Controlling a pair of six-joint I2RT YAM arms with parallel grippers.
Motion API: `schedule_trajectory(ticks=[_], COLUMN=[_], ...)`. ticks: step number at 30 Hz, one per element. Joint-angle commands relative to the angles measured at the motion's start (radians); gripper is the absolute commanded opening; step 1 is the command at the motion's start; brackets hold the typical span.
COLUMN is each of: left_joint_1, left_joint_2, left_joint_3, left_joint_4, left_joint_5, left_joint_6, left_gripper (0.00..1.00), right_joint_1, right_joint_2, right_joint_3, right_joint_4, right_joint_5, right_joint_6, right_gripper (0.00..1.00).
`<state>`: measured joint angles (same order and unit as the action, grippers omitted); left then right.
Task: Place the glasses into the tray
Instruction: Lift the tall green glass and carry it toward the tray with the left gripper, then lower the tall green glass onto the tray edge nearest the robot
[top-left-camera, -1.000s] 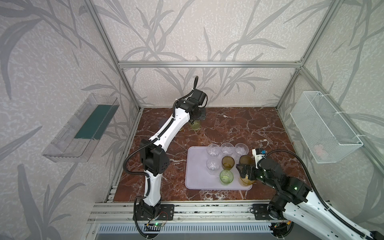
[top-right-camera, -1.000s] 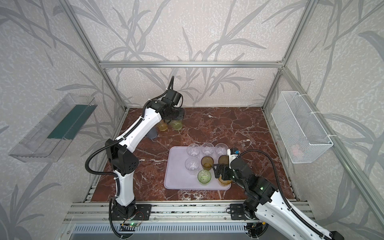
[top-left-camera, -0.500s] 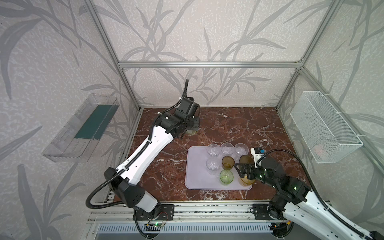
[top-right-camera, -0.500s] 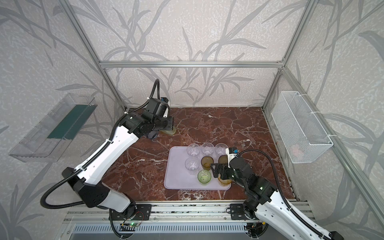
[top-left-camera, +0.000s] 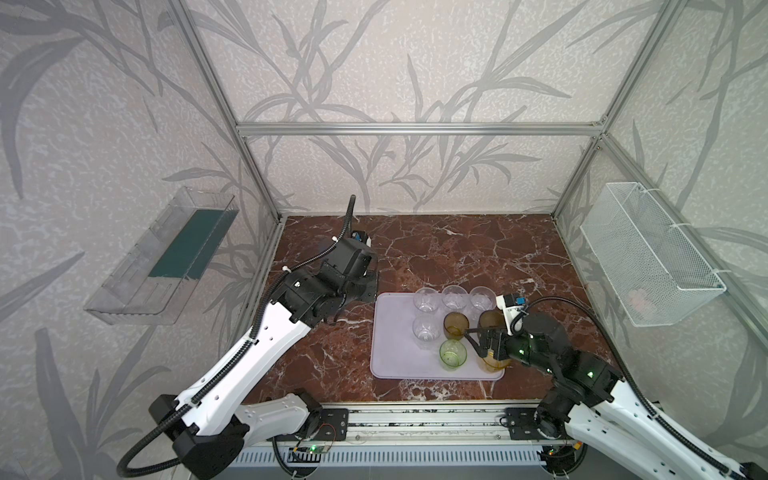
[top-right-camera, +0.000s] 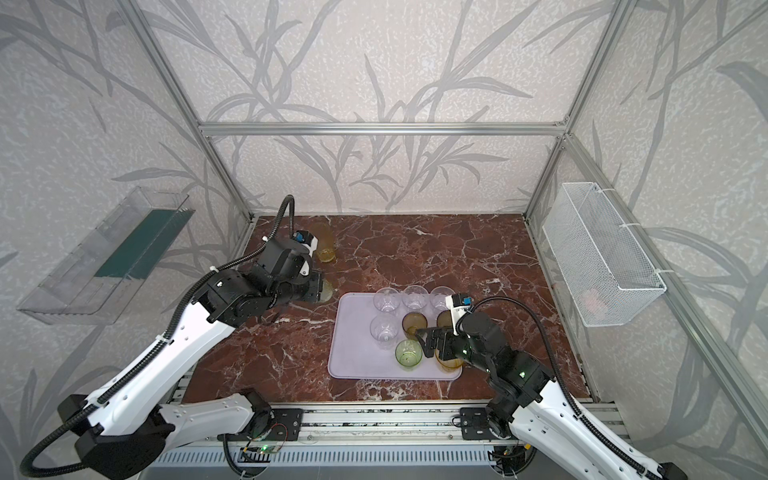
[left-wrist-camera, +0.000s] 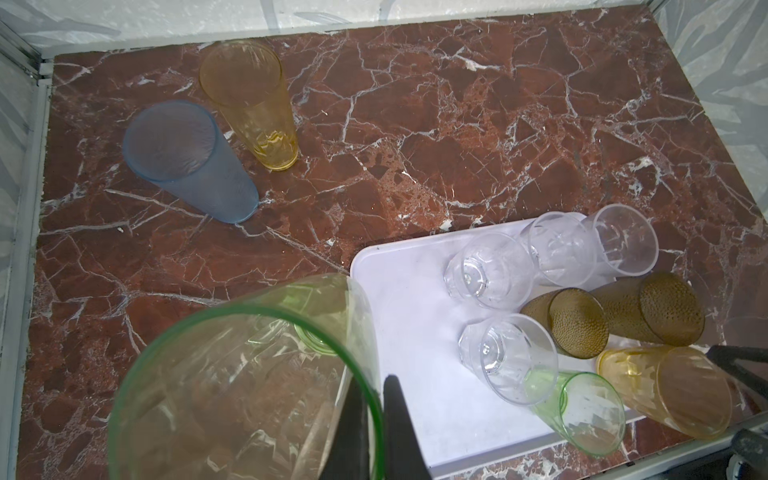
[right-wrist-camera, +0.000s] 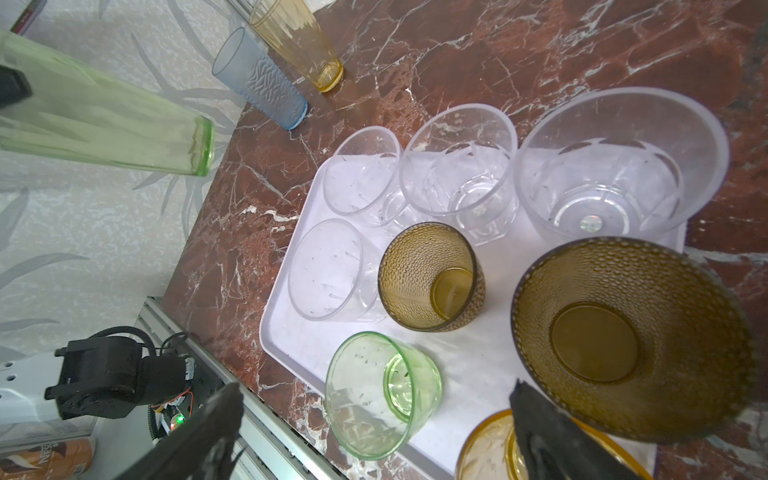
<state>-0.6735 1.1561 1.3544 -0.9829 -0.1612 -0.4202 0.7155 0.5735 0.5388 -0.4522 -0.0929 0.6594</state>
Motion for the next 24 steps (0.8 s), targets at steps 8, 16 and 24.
schedule_trajectory(ticks=[8, 16, 24], left_joint_1=[-0.085, -0.131, -0.169], left_joint_2=[-0.084, -0.081, -0.062], left_joint_3=[-0.132, -0.204, -0.260], left_joint_4=[0.023, 0.086, 0.143], left_joint_5=[0.044, 0.077, 0.083], left_joint_6=[-0.015, -0.021, -0.029], left_gripper=[0.00, 0.00, 0.00], right_joint_1=[-0.012, -0.017, -0.022], right_joint_2=[0.013, -0.012, -0.027], right_joint_3=[0.034, 0.002, -0.013], right_joint_4=[0.023, 0.028, 0.027], right_joint_5=[-0.034, -0.033, -0.028], right_joint_6=[0.024, 0.056, 0.065], right_gripper=[0.99, 0.99, 0.99])
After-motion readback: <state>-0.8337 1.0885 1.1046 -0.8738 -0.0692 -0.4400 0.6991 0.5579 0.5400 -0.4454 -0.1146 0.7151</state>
